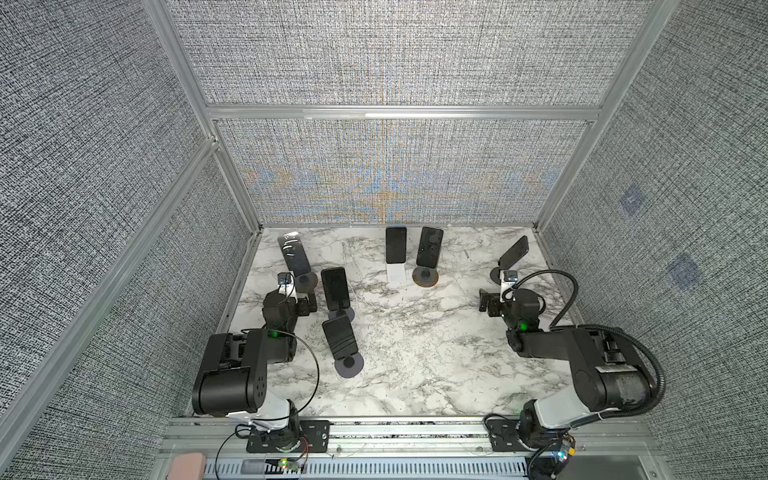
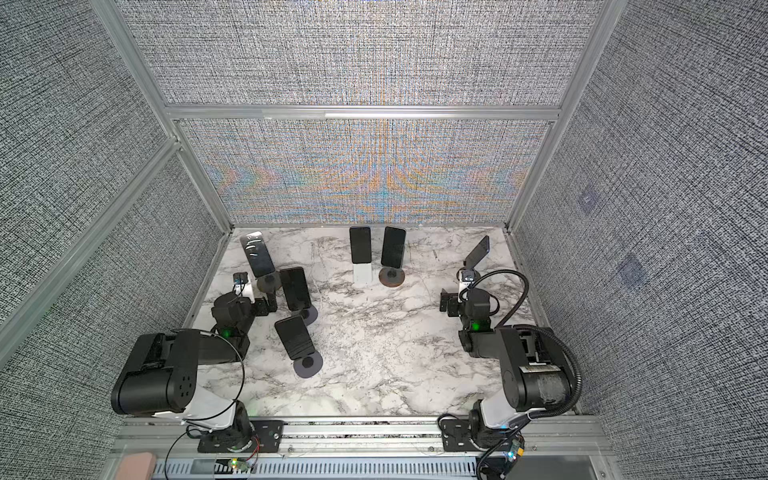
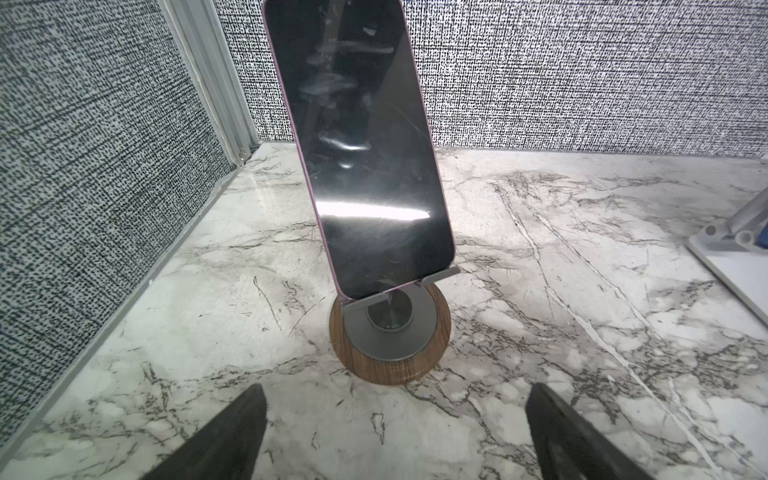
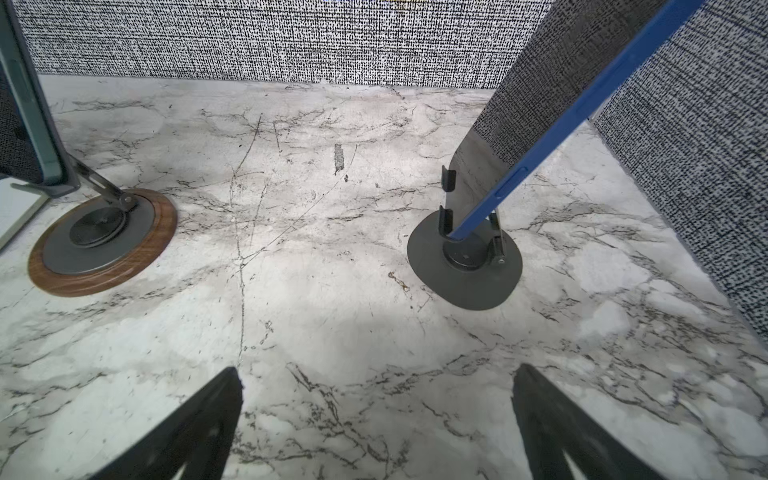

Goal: Remove the phone from the phone stand

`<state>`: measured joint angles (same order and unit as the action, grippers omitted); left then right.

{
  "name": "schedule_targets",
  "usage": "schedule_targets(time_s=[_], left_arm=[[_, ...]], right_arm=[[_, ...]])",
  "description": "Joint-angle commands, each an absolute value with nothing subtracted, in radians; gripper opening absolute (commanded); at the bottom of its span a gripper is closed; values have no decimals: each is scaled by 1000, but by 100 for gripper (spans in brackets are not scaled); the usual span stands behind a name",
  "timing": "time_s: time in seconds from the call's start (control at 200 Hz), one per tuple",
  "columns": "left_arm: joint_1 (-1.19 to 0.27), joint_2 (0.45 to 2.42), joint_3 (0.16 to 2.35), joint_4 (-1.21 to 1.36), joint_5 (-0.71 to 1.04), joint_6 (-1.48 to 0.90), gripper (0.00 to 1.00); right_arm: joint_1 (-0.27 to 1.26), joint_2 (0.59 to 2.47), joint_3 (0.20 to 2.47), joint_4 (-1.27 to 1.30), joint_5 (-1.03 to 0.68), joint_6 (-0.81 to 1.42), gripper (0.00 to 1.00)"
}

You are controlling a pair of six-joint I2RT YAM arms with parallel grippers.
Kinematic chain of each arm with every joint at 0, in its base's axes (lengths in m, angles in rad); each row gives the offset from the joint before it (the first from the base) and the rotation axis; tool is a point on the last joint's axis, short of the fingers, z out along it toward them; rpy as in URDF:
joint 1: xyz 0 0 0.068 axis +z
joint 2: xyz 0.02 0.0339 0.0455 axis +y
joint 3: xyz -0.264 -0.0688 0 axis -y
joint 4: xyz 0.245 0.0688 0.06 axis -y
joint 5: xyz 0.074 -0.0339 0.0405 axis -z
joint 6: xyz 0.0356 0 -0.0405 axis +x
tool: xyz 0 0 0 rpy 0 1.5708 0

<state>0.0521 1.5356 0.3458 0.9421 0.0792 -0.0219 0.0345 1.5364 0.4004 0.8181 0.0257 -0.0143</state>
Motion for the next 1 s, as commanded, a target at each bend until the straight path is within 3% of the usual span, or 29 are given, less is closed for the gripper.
schedule_targets(time_s=[0.0, 0.775, 0.885, 0.995], left_arm=[[51, 1536, 352, 957, 86, -21, 98], [52, 1540, 358, 948, 82, -22, 99], [54, 1487, 348, 931, 87, -28, 94], [54, 1270, 363, 740, 30, -38, 93]], right_arm=[[36, 1534, 397, 844, 34, -21, 99], [35, 1538, 411, 821, 41, -15, 99], [36, 1522, 399, 852, 43, -10, 99], [42, 1366, 537, 460, 56, 4, 99]])
